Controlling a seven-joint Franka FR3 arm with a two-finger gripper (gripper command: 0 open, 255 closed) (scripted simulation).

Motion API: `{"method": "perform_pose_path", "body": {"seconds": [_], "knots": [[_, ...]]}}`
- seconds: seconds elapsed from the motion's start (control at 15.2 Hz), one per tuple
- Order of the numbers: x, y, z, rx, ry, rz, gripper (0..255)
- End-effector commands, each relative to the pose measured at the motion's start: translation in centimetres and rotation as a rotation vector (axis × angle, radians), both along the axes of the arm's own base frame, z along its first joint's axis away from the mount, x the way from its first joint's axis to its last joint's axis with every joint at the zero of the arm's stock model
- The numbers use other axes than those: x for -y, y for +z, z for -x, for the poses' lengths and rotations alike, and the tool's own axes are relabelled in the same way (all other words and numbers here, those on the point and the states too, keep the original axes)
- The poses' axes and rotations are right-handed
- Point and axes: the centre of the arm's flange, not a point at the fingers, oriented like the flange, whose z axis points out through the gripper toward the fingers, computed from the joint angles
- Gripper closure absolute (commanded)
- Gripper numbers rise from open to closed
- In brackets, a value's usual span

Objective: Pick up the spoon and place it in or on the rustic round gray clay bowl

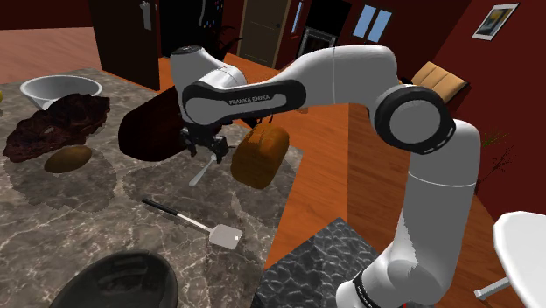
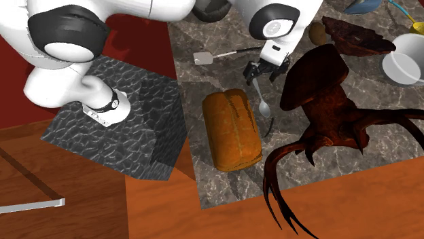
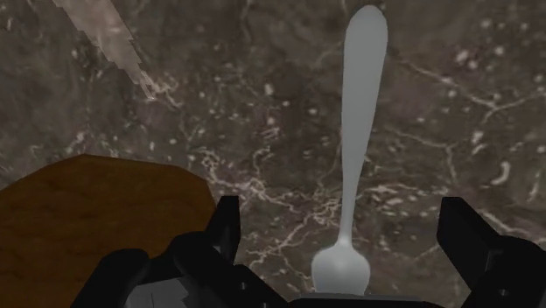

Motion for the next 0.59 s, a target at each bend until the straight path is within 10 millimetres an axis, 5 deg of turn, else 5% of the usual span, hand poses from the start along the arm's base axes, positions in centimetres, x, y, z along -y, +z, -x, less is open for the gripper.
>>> {"method": "perform_pose_path", "body": {"seconds": [0.0, 0.53], "knots": [[-0.4, -1.4, -1.2, 0.003, -0.025, 0.005, 0], [0.3, -4.8, -1.0, 0.003, -0.025, 0.005, 0]]}}
